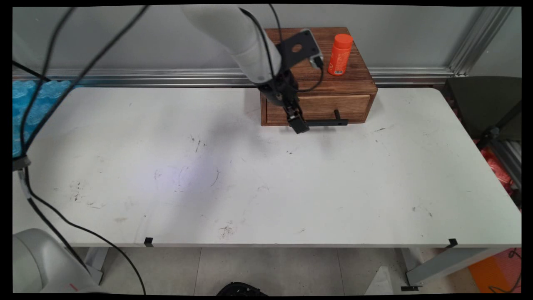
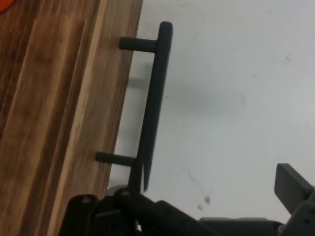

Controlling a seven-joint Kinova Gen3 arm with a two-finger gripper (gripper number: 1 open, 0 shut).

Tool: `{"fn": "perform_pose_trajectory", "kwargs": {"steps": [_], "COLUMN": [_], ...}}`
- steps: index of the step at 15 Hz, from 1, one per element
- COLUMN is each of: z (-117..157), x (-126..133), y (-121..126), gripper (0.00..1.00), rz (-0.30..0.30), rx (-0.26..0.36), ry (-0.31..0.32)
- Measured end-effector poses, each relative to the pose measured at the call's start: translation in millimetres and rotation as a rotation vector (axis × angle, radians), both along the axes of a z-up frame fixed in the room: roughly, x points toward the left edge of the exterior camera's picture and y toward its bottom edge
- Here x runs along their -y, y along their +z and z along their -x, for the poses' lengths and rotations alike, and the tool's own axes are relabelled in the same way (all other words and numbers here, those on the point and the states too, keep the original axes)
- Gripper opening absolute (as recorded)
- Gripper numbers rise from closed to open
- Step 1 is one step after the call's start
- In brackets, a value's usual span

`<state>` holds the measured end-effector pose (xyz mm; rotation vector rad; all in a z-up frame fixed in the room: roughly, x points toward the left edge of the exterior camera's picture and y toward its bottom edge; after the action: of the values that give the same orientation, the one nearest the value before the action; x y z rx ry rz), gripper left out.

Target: Open the drawer

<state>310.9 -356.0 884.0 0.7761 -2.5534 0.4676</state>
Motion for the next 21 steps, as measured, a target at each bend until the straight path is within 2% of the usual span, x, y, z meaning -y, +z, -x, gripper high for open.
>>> {"fn": "perform_pose_trajectory", "kwargs": {"steps": [7,21], "z": [36,68], "x": [39,86], "y": [-41,-101], "gripper": [1.0,1.0], "rz": [-0.015,-0.076], "rx": [0.028,0.059], "ry": [0.024,0.006]}}
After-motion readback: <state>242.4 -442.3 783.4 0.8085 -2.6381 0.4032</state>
